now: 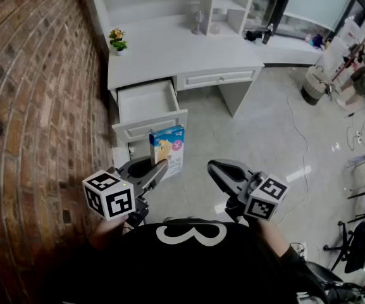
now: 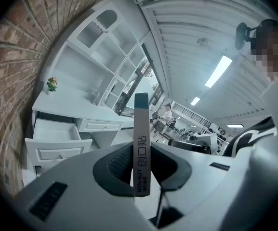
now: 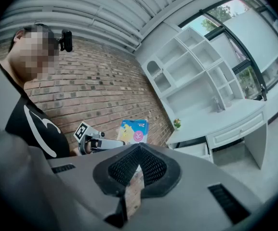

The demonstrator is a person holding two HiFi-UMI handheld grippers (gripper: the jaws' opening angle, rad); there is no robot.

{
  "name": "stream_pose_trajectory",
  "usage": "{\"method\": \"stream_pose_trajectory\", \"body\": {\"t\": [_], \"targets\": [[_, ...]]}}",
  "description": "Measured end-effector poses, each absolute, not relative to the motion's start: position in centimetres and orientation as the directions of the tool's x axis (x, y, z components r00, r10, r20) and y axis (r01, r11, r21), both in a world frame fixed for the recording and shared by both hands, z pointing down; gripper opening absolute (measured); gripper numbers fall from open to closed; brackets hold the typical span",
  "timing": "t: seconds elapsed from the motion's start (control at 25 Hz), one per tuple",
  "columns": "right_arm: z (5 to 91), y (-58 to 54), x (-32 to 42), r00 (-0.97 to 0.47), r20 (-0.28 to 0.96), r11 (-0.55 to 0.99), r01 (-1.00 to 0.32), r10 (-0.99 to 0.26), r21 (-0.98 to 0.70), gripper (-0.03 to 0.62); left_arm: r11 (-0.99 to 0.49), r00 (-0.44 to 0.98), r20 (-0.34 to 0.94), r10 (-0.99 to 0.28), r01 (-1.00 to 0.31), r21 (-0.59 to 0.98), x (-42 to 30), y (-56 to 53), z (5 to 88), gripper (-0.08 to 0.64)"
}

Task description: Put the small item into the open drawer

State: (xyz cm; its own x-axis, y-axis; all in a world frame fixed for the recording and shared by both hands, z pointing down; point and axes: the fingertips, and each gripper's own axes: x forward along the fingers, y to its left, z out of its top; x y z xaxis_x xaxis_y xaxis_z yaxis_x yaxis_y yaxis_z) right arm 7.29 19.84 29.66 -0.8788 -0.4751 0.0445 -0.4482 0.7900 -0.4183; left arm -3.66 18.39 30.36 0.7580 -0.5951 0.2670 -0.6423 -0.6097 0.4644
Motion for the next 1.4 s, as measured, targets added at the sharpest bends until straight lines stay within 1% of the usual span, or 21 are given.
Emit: {"method": "stream_pose_trajectory", "body": {"t": [0.36,0.48,0.6,0.88,1.08,1.4], "targets": [[28.1,19.6,8.3,-0.883,0.015,0.812,-0.438,-0.469,-0.386,0.009,-0.616,0.747,0.258,-0.613,-0.656,0.435,-2.7,18.7,28.9,0.075],[27.7,19.2,8.3,-0.889,0.014,0.832,-0.434,-0.458,-0.346,0.011,-0.615,0.740,0.258,-0.621,-0.664,0.426,-2.2,18.3,28.6,0.075],[26.8,19.3,8.1,-0.899,-0.026,0.855,-0.406,-0.437,-0.323,0.011,-0.611,0.734,0.260,-0.627,-0.671,0.421,-1.6,18.1,28.6,0.075],[28.2,17.9,11.7,-0.894,0.002,0.841,-0.422,-0.448,-0.339,0.011,-0.604,0.725,0.268,-0.635,-0.682,0.413,1.2,17.6,28.9,0.075],[28.9,17.8,13.5,-0.898,-0.012,0.838,-0.405,-0.440,-0.365,0.017,-0.603,0.722,0.271,-0.636,-0.685,0.410,3.1,17.6,29.6,0.075],[29.2,17.6,15.4,-0.903,-0.027,0.852,-0.393,-0.428,-0.347,0.008,-0.612,0.722,0.268,-0.637,-0.686,0.393,5.2,17.5,30.2,0.074]]}}
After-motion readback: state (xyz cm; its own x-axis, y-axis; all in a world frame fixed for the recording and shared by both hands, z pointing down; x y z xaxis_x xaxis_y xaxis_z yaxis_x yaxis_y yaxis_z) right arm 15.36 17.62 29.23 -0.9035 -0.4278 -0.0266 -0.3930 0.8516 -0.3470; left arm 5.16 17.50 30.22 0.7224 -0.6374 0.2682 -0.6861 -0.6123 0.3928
